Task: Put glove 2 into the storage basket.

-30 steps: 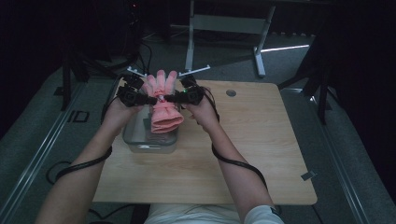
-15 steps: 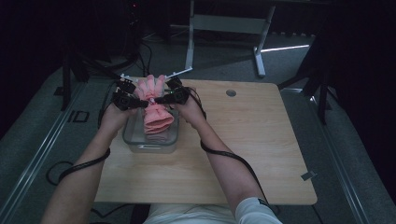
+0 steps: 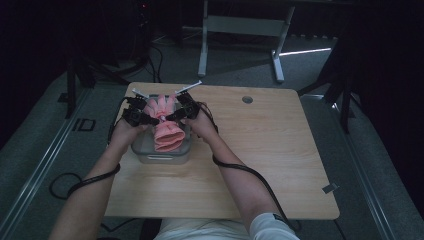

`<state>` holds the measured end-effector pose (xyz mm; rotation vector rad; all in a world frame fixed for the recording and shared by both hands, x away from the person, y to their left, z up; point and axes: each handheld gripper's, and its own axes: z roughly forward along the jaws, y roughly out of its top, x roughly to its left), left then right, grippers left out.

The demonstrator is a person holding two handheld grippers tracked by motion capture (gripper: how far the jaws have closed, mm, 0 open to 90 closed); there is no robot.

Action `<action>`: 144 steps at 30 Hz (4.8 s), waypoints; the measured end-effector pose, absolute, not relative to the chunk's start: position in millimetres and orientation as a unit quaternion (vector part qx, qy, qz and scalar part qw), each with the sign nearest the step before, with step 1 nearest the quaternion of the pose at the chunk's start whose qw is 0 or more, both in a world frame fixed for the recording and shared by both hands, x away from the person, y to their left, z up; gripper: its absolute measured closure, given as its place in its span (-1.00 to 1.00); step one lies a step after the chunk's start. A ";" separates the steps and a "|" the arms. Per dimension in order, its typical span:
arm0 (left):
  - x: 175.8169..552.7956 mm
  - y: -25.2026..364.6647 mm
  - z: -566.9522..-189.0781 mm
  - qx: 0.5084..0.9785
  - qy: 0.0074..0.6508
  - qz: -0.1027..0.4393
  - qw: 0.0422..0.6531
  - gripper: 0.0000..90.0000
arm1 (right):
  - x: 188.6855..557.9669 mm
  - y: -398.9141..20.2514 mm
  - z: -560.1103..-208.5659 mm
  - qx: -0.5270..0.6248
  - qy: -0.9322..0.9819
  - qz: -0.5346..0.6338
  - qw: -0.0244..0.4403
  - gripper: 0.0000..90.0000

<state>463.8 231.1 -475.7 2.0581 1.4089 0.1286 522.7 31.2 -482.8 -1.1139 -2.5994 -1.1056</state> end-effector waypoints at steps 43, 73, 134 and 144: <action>433.1 220.0 -441.7 0.765 0.521 0.140 0.351 -0.05 | 503.6 -0.7 -437.3 -0.330 -0.840 -0.430 0.012 -0.25; 382.2 94.0 -436.8 0.835 0.374 0.118 0.386 -0.46 | 459.3 -120.0 -450.0 -0.305 -0.844 -0.437 -0.059 -0.58; 323.1 3.8 -561.0 0.889 0.185 0.068 0.413 -0.98 | 394.7 -246.1 -562.0 -0.352 -0.839 -0.401 -0.107 -0.68; 320.2 6.4 -565.1 0.888 0.180 0.071 0.417 -0.98 | 393.7 -248.0 -565.0 -0.353 -0.839 -0.393 -0.131 -0.68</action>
